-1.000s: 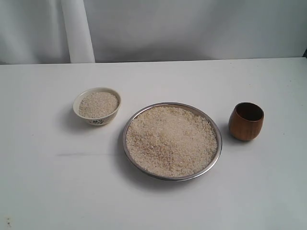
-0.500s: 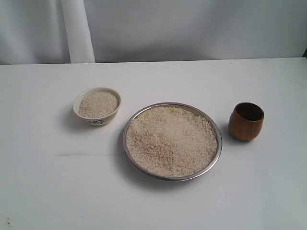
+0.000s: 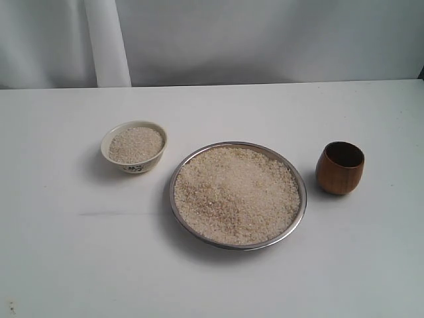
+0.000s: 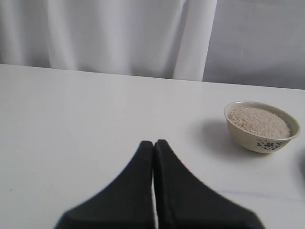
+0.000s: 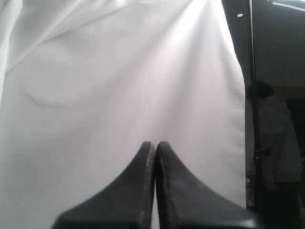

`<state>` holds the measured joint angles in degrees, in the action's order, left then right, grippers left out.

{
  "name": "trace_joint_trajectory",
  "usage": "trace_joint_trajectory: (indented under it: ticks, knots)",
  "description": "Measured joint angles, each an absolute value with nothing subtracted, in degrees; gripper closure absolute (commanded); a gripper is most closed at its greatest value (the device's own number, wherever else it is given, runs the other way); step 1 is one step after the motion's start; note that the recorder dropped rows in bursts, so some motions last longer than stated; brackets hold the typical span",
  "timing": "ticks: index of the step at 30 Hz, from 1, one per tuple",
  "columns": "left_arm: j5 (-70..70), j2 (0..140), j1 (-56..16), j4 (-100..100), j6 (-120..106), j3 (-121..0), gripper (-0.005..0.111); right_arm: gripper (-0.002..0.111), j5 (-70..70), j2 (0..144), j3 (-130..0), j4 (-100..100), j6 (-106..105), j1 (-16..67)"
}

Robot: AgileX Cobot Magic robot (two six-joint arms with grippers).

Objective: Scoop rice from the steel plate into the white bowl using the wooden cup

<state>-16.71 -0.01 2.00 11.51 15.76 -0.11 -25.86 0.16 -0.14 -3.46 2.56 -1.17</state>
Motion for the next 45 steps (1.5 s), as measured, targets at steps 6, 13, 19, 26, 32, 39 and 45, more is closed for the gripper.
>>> trace_joint_trajectory:
  ticks: [6,13,19,26,32,39,45]
  knots:
    - [-16.7,0.0,2.0,11.5,15.8,-0.1,0.107,0.108,-26.9,0.2,-0.1,-3.5,2.6,-1.2]
    - [-16.7,0.0,2.0,11.5,15.8,-0.1,0.107,0.108,-26.8,0.2,-0.1,-3.5,2.7,-1.2]
    - [-16.7,0.0,2.0,11.5,15.8,-0.1,0.107,0.108,-27.1,0.2,-0.1,-3.5,2.8,-1.2]
    - [-16.7,0.0,2.0,11.5,15.8,-0.1,0.107,0.108,-29.1,0.1,-0.1,-3.2,16.8,-1.2]
    - [-16.7,0.0,2.0,11.5,15.8,-0.1,0.107,0.108,-25.5,0.1,-2.5,-4.8,23.7,-1.2]
    - [-16.7,0.0,2.0,11.5,15.8,-0.1,0.107,0.108,-3.6,10.8,-19.6,-15.5,28.5,0.7]
    - [-16.7,0.0,2.0,11.5,15.8,-0.1,0.107,0.108,8.5,24.5,-34.1,-19.8,23.4,1.1]
